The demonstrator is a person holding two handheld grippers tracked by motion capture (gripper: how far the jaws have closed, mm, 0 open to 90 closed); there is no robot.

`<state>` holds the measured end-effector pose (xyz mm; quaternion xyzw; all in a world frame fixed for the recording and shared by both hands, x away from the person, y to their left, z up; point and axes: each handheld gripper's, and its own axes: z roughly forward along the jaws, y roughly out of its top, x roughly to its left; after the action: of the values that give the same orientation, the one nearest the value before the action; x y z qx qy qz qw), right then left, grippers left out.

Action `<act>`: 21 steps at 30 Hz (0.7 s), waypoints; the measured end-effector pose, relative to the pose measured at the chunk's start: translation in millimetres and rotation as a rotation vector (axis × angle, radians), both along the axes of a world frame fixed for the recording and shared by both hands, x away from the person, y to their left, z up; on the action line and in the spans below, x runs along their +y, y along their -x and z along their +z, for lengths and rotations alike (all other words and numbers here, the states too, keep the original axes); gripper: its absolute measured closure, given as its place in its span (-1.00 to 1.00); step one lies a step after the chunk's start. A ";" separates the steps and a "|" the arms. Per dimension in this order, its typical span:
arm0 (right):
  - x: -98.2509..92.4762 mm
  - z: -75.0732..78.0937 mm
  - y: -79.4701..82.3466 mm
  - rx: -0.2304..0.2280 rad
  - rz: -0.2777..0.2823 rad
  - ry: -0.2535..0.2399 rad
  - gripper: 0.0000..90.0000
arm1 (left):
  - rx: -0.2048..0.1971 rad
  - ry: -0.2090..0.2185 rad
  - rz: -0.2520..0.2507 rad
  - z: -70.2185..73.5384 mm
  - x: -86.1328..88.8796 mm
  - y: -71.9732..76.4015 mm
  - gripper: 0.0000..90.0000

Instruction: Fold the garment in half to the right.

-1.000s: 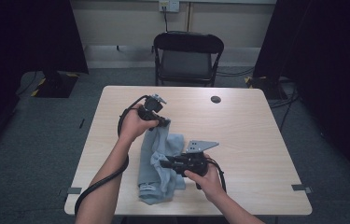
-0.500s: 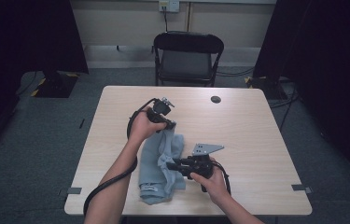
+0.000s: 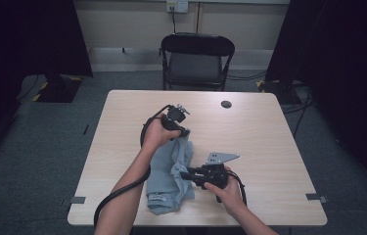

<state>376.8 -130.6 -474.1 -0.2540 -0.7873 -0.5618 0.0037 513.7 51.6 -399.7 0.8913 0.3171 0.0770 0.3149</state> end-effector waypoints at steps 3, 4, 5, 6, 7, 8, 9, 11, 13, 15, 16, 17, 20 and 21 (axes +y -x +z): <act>-2.9 -0.5 0.6 -0.009 -0.007 0.012 0.64 | -0.004 0.002 -0.006 -1.0 -2.7 0.3 0.84; -4.1 -0.9 0.8 -0.011 -0.007 0.016 0.64 | -0.004 0.000 -0.006 -1.2 -3.5 0.5 0.84; -4.8 -1.0 0.9 -0.011 -0.009 0.020 0.63 | -0.007 0.001 -0.009 -1.5 -4.4 0.7 0.83; -5.8 -1.0 1.0 -0.012 -0.013 0.023 0.63 | -0.007 0.002 -0.010 -1.7 -5.2 0.9 0.83; -6.7 -0.9 0.9 -0.012 -0.011 0.022 0.63 | -0.009 0.004 -0.015 -2.2 -5.9 1.1 0.83; -7.4 -0.7 1.0 -0.016 -0.013 0.030 0.63 | -0.010 0.006 -0.017 -2.6 -6.6 1.4 0.83; -8.0 -0.5 1.2 -0.023 -0.015 0.037 0.61 | -0.011 0.007 -0.019 -2.7 -6.9 1.6 0.83; -9.2 -0.1 1.7 -0.024 -0.019 0.044 0.53 | -0.012 0.010 -0.019 -2.3 -7.5 2.7 0.80; -10.9 1.6 2.5 -0.032 -0.024 0.054 0.40 | -0.015 0.038 -0.026 -1.1 -8.3 3.8 0.70; -12.8 5.1 3.5 -0.046 -0.028 0.068 0.13 | -0.022 0.059 -0.029 0.6 -9.1 5.0 0.54; -13.9 7.2 3.5 -0.041 -0.024 0.071 0.02 | -0.030 0.068 -0.029 1.4 -9.7 5.3 0.38; -15.3 9.3 3.0 -0.043 -0.027 0.078 -0.11 | -0.033 0.073 -0.039 2.0 -10.0 5.6 0.19; -20.1 15.8 0.9 -0.051 -0.044 0.082 -0.32 | -0.072 0.063 -0.071 4.5 -9.6 6.5 -0.09; -21.6 17.8 0.2 -0.064 -0.056 0.091 -0.36 | -0.078 0.071 -0.066 5.4 -9.2 7.0 -0.18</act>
<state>376.6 -152.2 -456.3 -0.2579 -0.8042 -0.5333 -0.0489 506.7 42.4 -394.4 0.8859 0.2773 0.0900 0.3607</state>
